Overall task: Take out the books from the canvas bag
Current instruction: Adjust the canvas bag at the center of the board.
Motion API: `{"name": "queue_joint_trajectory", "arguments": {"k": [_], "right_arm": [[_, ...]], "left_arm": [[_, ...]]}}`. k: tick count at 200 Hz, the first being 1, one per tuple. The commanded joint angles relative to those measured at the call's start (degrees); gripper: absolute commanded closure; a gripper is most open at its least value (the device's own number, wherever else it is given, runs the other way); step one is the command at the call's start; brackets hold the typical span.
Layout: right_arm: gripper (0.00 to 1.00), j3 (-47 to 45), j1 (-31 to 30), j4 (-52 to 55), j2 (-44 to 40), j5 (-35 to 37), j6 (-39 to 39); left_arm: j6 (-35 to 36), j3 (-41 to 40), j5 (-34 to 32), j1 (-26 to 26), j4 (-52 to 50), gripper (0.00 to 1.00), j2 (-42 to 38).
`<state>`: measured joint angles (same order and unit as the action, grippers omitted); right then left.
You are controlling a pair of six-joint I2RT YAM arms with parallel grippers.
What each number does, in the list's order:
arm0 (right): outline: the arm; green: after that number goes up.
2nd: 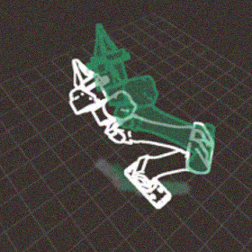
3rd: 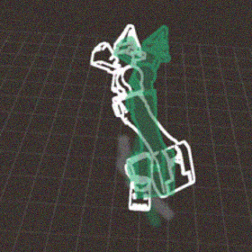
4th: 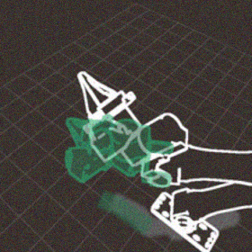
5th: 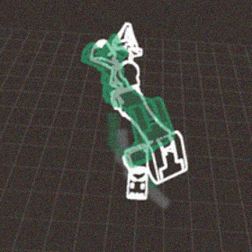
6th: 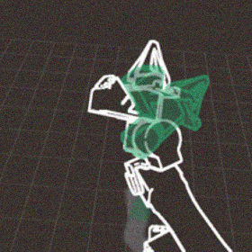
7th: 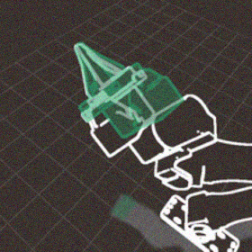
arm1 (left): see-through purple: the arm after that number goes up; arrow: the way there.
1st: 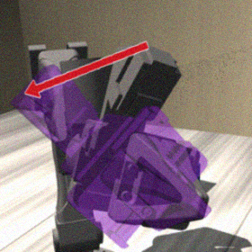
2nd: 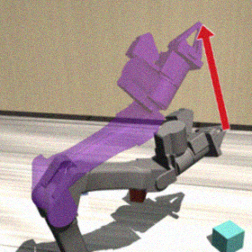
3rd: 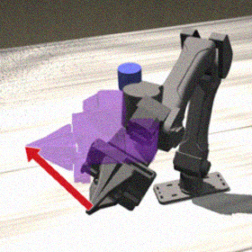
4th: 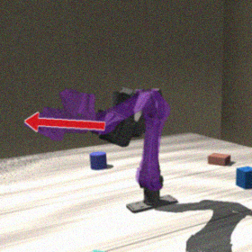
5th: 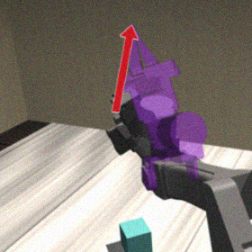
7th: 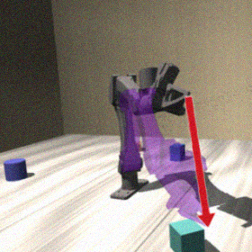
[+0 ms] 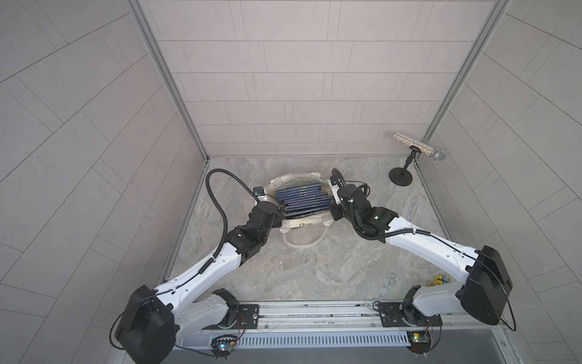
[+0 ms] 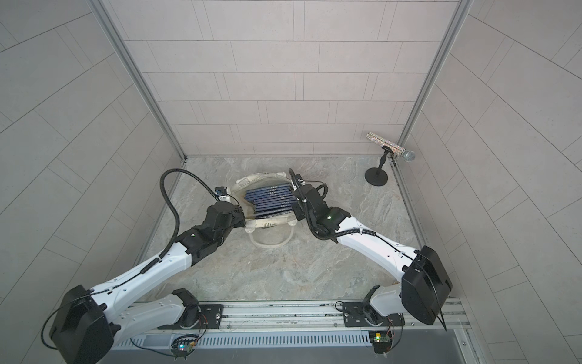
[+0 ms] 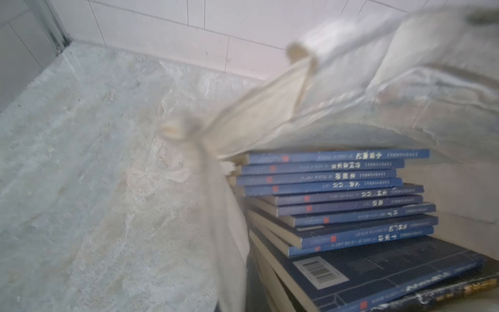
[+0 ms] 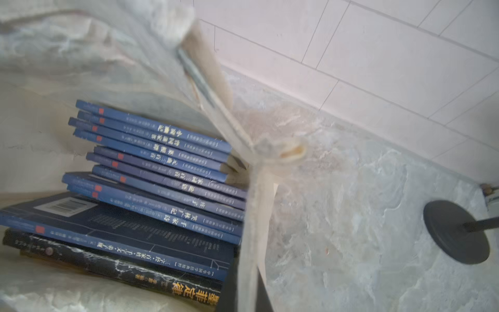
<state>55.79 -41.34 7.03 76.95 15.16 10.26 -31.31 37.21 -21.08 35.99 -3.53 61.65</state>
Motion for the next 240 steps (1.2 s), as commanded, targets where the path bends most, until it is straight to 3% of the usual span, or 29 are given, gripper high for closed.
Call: {"name": "queue_joint_trajectory", "arguments": {"k": [1,34,53,103,134,162,188,201,220,240], "right_arm": [[1.0,-7.9,-0.7,-12.9,-5.1,2.7,6.1],[1.0,-21.6,-1.3,-13.7,-14.6,6.2,16.9],[1.0,-27.1,-1.3,-12.2,-17.9,6.9,23.7],[1.0,-30.8,-1.8,-12.5,-10.6,7.4,30.9],[1.0,-29.3,-1.2,-19.1,-2.0,9.7,28.7],[1.0,-24.3,2.7,-19.0,7.3,5.6,29.9],[1.0,-22.0,3.3,-24.1,14.5,7.0,28.1],[1.0,-20.6,3.9,-24.1,14.8,6.0,26.5],[1.0,-17.9,3.6,-17.6,8.6,6.1,24.2],[0.7,-17.6,3.5,-10.0,-0.3,5.7,25.4]], "left_arm": [[-7.5,-3.4,-4.0,4.6,1.9,1.0,-2.6],[-14.7,-16.0,-7.6,11.3,6.7,1.0,-9.8],[-13.2,-17.1,-7.5,13.6,4.8,1.0,-12.3],[-6.7,-16.8,-7.1,16.0,4.5,1.0,-9.7],[-2.8,-16.2,-8.7,16.0,6.4,1.0,-5.8],[2.2,-16.9,-9.6,16.0,10.5,1.0,-5.0],[4.9,-23.0,-10.7,16.0,25.2,1.0,-5.2],[6.4,-26.3,-11.6,16.0,32.6,1.0,-5.6],[4.5,-28.0,-12.0,15.8,32.8,1.0,-7.0],[3.9,-26.8,-9.1,15.9,30.5,1.0,-7.4]]}}
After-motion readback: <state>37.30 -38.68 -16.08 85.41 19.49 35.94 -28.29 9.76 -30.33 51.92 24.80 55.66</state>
